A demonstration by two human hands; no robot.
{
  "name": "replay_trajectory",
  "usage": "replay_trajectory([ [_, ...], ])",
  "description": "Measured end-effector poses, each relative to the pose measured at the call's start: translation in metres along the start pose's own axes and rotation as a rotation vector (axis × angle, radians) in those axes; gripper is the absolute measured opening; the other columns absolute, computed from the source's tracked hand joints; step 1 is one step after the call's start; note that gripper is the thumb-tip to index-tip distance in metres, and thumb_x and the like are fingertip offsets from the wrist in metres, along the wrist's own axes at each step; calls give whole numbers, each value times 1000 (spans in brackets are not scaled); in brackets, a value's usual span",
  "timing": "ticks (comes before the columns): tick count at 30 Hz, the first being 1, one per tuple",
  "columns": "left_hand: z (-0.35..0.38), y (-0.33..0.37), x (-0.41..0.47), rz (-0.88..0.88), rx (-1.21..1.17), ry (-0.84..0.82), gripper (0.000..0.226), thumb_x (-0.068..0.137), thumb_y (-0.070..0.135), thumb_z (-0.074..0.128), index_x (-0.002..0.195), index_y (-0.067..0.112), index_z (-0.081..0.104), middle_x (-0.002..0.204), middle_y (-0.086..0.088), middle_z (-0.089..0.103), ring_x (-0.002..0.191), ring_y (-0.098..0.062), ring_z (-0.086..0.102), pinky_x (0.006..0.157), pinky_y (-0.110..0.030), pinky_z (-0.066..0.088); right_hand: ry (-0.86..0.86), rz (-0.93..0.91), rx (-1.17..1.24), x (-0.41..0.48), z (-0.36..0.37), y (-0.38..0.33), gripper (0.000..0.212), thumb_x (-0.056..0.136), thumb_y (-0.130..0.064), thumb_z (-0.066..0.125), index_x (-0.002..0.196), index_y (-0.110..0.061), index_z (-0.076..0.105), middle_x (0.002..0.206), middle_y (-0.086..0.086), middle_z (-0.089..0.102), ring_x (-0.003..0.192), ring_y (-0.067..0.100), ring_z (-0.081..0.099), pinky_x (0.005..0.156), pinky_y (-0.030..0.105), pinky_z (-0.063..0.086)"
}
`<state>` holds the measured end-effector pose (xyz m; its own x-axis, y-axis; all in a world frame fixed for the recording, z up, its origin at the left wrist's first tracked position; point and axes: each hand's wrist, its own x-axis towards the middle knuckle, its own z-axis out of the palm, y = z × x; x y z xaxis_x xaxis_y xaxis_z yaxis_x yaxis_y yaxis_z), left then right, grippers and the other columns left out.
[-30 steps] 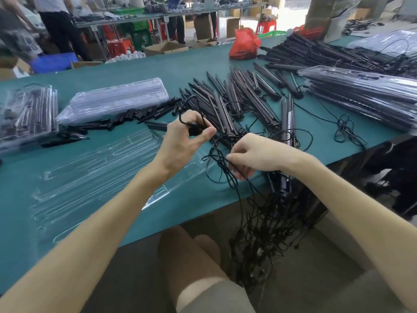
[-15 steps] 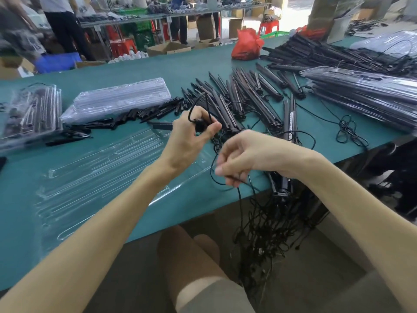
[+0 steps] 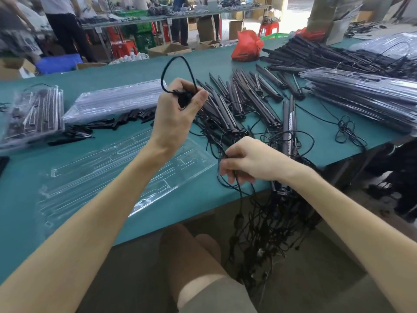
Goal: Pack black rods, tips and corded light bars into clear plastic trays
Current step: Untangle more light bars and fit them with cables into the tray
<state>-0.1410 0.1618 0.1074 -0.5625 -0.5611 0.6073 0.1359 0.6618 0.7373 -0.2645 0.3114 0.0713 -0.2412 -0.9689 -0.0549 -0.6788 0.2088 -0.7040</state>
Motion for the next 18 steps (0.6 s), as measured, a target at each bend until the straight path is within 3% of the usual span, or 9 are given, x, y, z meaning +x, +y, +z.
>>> replay_trajectory([
  [5,1,-7,-5,26,22,-119,21,98,16,65,111,-1,62,85,-5,59,78,-7,55,75,-25,46,366,-117,298,9,-13,-9,24,99,-19,62,82,-6,74,61,6,68,43,11,52,38,16,37],
  [8,8,-11,-14,-24,53,-163,35,96,15,67,125,2,53,92,-7,63,80,-7,57,79,-24,48,416,-166,332,12,-13,-11,26,98,-21,64,80,-5,73,59,7,67,42,12,50,40,15,37],
  [12,9,-17,-24,35,195,-325,21,97,19,66,108,1,67,96,-14,66,91,-26,63,85,-44,51,461,-221,357,9,-7,-10,27,98,-22,64,77,-8,72,58,10,66,41,10,48,43,12,36],
  [15,2,-18,-23,33,161,-460,14,94,17,69,101,7,75,93,-21,63,86,-30,59,77,-38,46,512,-135,427,8,-9,-8,29,101,-23,59,83,-4,72,56,7,64,38,11,45,38,17,35],
  [18,5,-20,-29,41,222,-639,13,90,22,74,99,14,79,87,-6,63,84,-25,56,80,-41,44,463,-29,586,3,-15,-11,29,103,-21,55,91,2,69,52,3,59,34,8,38,32,18,28],
])
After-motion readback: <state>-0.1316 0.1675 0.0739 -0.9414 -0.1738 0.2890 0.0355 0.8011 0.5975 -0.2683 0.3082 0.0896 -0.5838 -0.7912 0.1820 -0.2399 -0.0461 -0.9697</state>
